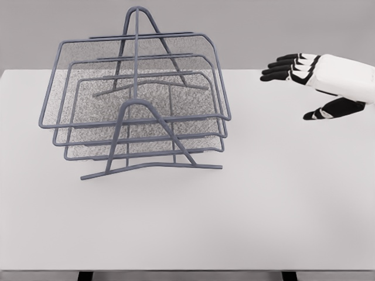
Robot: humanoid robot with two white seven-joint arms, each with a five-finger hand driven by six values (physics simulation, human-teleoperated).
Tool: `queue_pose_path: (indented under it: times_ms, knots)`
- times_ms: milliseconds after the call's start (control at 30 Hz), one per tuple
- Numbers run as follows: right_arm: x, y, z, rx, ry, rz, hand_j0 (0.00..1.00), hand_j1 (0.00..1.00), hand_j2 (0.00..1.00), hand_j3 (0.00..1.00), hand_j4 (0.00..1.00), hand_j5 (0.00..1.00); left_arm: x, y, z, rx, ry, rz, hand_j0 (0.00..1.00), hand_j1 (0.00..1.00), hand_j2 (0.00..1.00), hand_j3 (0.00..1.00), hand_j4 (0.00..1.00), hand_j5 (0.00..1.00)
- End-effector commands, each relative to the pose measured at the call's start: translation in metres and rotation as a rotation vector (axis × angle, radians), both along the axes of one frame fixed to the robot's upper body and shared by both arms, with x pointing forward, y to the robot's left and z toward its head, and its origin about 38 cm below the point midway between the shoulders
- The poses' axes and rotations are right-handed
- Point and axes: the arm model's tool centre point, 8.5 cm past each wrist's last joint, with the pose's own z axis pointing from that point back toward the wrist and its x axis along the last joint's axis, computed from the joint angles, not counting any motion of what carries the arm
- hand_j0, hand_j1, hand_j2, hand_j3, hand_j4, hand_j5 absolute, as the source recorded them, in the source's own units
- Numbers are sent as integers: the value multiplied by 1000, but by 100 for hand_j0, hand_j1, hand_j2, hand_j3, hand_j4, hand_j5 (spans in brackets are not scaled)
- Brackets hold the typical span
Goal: Pull out the upper folder box with right arm
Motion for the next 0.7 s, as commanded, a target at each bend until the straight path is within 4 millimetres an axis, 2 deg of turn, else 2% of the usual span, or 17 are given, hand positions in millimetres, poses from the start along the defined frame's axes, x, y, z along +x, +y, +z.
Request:
queue_pose_path:
  times_ms: [0, 67, 100, 133, 167, 233, 300, 333, 433, 500, 667]
  knots:
    - [1, -2, 2, -8, -7, -11, 100, 100, 100, 100, 100, 100, 0, 0, 0, 0, 0, 0, 100, 100, 100, 100, 100, 100]
    - [7, 2, -8, -67, -34, -32, 100, 100, 100, 100, 100, 100, -1, 0, 0, 0, 1, 0, 100, 100, 100, 100, 100, 100]
    - [19, 18, -22, -205, -131, -71, 100, 100, 100, 100, 100, 100, -1, 0, 0, 0, 1, 0, 100, 100, 100, 100, 100, 100]
    - [29, 34, -28, -247, -203, -100, 100, 100, 100, 100, 100, 100, -1, 0, 0, 0, 1, 0, 100, 100, 100, 100, 100, 100]
    - [34, 42, -27, -278, -241, -113, 100, 100, 100, 100, 100, 100, -1, 0, 0, 0, 1, -1, 100, 100, 100, 100, 100, 100]
    - [41, 45, -25, -296, -243, -108, 100, 100, 100, 100, 100, 100, -1, 0, 0, 0, 1, 0, 100, 100, 100, 100, 100, 100]
    - [64, 58, -21, -304, -220, -90, 100, 100, 100, 100, 100, 100, -1, 0, 0, 0, 1, 0, 100, 100, 100, 100, 100, 100]
    - [73, 65, -28, -322, -193, -78, 100, 100, 100, 100, 100, 100, 0, 0, 0, 0, 1, 0, 100, 100, 100, 100, 100, 100]
    - [79, 78, -46, -306, -144, -56, 100, 100, 100, 100, 100, 100, -1, 0, 0, 0, 1, -1, 100, 100, 100, 100, 100, 100]
    - [84, 81, -54, -272, -103, -54, 100, 100, 100, 100, 100, 100, -1, 0, 0, 0, 1, -1, 100, 100, 100, 100, 100, 100]
    - [83, 90, -48, -230, -104, -26, 100, 100, 100, 100, 100, 100, 0, 0, 0, 0, 0, 0, 100, 100, 100, 100, 100, 100]
